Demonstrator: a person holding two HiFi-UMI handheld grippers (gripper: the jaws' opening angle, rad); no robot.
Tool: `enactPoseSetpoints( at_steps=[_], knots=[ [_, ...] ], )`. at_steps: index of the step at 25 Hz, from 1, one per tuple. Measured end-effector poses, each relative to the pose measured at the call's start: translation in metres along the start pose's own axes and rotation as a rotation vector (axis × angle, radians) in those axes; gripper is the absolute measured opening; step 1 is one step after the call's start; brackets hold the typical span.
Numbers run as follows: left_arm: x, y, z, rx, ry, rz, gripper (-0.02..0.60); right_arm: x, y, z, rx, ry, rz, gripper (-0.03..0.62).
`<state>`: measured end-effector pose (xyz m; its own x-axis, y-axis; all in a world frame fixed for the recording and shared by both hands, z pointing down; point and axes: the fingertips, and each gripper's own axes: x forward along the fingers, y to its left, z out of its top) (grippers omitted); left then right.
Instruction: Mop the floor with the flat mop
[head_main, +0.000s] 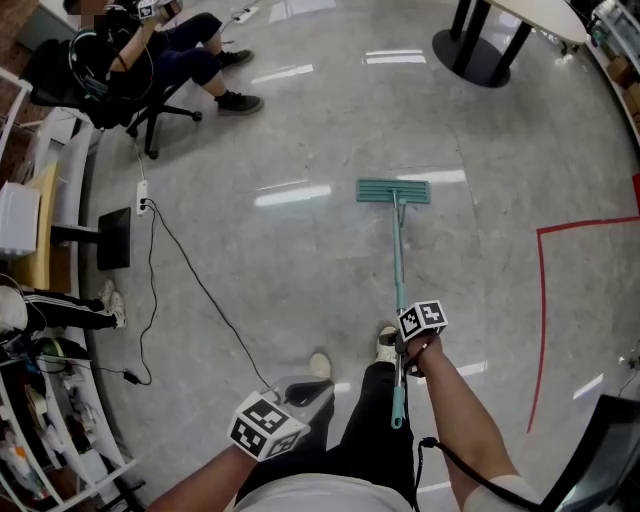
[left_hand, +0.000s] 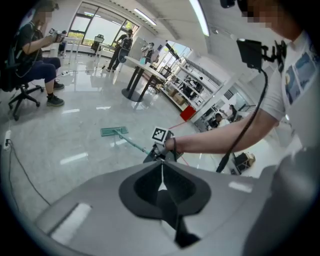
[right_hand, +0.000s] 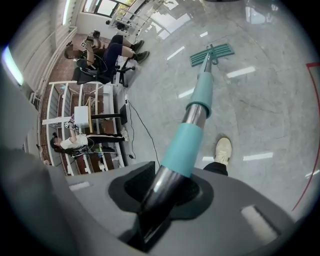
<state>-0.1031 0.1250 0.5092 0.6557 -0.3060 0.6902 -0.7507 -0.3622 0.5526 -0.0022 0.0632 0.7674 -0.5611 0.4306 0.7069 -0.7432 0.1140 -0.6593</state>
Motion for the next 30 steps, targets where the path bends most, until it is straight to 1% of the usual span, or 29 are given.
enactPoseSetpoints(
  at_steps=[7,13,16,19,23,28,30],
  knots=[
    [0.005,-0.004,0.012,-0.012,-0.011,0.004,0.011,-0.016,0.003,0.036,-0.002,-0.004,0.001,0.098],
    [0.013,-0.009,0.017,-0.023,-0.016,0.004,0.012,-0.031,0.006,0.068,0.013,-0.018,0.027,0.097],
    [0.014,-0.013,0.015,-0.024,-0.017,0.000,0.012,-0.034,0.013,0.073,0.029,-0.032,0.049,0.097],
    [0.017,-0.024,0.013,-0.017,-0.010,-0.017,0.012,-0.039,0.010,0.059,0.034,-0.040,0.051,0.095],
    [0.022,-0.033,0.013,0.021,-0.007,-0.045,0.012,-0.052,-0.002,0.032,0.046,-0.076,0.058,0.095],
    [0.021,-0.032,0.010,0.079,0.013,-0.071,0.012,-0.057,-0.021,-0.027,0.075,-0.113,0.030,0.095],
    [0.018,-0.033,0.009,0.105,0.023,-0.086,0.012,-0.056,-0.023,-0.053,0.095,-0.127,0.034,0.095]
  ],
)
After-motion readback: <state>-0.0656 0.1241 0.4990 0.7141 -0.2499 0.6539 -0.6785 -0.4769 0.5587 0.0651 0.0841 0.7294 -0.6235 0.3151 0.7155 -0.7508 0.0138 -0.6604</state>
